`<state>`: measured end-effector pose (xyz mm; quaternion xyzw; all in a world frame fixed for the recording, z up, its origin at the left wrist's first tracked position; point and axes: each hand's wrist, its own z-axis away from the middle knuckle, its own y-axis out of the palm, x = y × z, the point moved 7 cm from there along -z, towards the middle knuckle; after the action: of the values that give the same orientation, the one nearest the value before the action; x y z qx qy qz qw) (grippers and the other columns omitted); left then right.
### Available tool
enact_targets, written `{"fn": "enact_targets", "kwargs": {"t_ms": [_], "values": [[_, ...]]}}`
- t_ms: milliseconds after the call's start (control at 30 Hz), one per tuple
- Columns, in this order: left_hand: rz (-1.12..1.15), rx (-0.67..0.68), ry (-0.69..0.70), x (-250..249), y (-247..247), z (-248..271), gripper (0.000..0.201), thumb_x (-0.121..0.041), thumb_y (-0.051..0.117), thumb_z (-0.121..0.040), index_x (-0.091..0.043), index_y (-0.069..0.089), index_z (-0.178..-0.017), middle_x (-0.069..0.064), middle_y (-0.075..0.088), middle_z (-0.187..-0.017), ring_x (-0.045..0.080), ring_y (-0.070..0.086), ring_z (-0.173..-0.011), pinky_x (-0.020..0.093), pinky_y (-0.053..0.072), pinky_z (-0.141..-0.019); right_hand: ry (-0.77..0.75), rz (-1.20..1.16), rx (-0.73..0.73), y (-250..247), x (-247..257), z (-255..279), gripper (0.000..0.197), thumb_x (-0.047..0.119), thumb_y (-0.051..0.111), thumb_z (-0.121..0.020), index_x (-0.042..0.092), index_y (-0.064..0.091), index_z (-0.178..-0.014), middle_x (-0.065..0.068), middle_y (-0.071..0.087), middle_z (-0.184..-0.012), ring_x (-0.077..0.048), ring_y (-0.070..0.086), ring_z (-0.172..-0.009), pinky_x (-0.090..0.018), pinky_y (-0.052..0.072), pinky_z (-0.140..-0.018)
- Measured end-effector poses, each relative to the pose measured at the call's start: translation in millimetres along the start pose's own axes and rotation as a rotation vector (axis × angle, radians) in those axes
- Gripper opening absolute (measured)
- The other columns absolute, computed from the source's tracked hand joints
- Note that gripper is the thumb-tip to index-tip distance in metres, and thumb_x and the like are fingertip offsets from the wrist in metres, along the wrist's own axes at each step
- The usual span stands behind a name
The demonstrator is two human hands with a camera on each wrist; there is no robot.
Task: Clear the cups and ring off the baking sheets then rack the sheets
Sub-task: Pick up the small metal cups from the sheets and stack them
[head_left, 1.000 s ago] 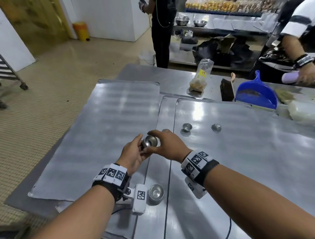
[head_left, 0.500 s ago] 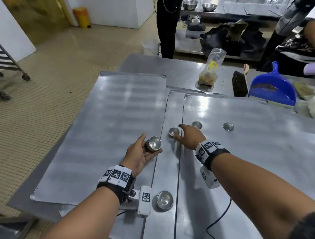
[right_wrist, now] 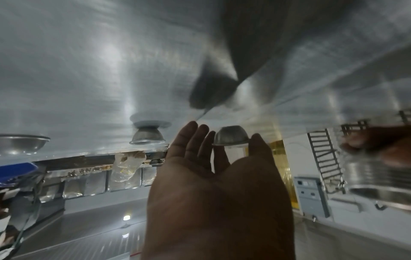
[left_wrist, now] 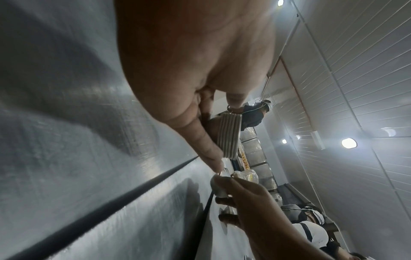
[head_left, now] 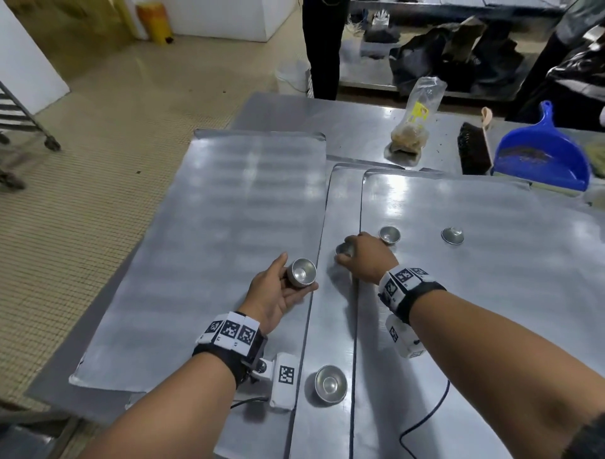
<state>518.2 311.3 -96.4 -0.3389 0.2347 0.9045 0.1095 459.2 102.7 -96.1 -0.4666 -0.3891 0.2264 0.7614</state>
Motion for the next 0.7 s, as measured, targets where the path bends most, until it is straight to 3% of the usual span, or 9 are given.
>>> {"fn": "enact_targets", "kwargs": {"t_ms": [67,133,200,300,467,700], "values": [[-0.005,-0.005,0.015,0.0,3.1,2.0,0.032,-0.034,0.055,-0.101,-0.003,0.061,-0.1,0.014,0.077,-0.088,0.034,0.076,-0.076,0.048,0.047,-0.105,0.002,-0.123,-0.082,-15.5,8.0,16.3,0.051,0.054,0.057,-0.085,0.018,0.066,-0.12,-0.005,0.062,-0.116,-0.025,0.061,-0.103,-0.038,0.051,-0.087],[-0.015,-0.001,0.03,0.2,8.1,5.1,0.028,-0.029,0.053,-0.102,-0.003,0.061,-0.1,0.015,0.077,-0.087,0.036,0.075,-0.079,0.049,0.044,-0.106,-0.062,-0.248,-0.177,-32.1,20.9,37.5,0.044,0.05,0.063,-0.086,0.018,0.066,-0.117,-0.003,0.065,-0.112,-0.021,0.062,-0.1,-0.038,0.051,-0.087],[0.001,0.002,0.047,-0.3,13.6,10.6,0.028,-0.025,0.051,-0.103,0.002,0.061,-0.104,0.018,0.077,-0.09,0.039,0.075,-0.083,0.046,0.055,-0.096,-0.148,-0.362,-0.24,-46.4,34.7,63.2,0.042,0.046,0.066,-0.087,0.019,0.065,-0.12,0.001,0.066,-0.114,-0.015,0.061,-0.102,-0.035,0.051,-0.089],[0.022,0.045,0.088,-2.8,28.3,26.6,0.029,-0.017,0.051,-0.103,0.009,0.062,-0.107,0.024,0.075,-0.095,0.038,0.075,-0.083,0.036,0.063,-0.068,-0.262,-0.416,-0.271,-55.6,45.9,97.5,0.047,0.044,0.068,-0.086,0.019,0.063,-0.126,0.005,0.068,-0.12,-0.011,0.061,-0.109,-0.034,0.052,-0.094],[-0.019,0.099,0.142,8.6,61.3,58.4,0.024,-0.014,0.051,-0.101,0.006,0.065,-0.105,0.02,0.074,-0.092,0.024,0.075,-0.076,0.034,0.063,-0.069,-0.334,-0.272,-0.24,-57.3,38.5,131.4,0.053,0.053,0.066,-0.087,0.028,0.058,-0.133,0.01,0.069,-0.123,-0.011,0.064,-0.108,-0.035,0.052,-0.091],[-0.013,0.096,0.179,39.1,100.6,94.1,0.029,-0.015,0.05,-0.102,0.007,0.064,-0.115,0.018,0.075,-0.093,0.023,0.073,-0.077,0.033,0.061,-0.068,-0.35,-0.26,-0.27,-76.8,0.1,166.3,0.053,0.057,0.067,-0.085,0.034,0.057,-0.131,0.01,0.071,-0.113,-0.014,0.064,-0.093,-0.034,0.052,-0.083]]}}
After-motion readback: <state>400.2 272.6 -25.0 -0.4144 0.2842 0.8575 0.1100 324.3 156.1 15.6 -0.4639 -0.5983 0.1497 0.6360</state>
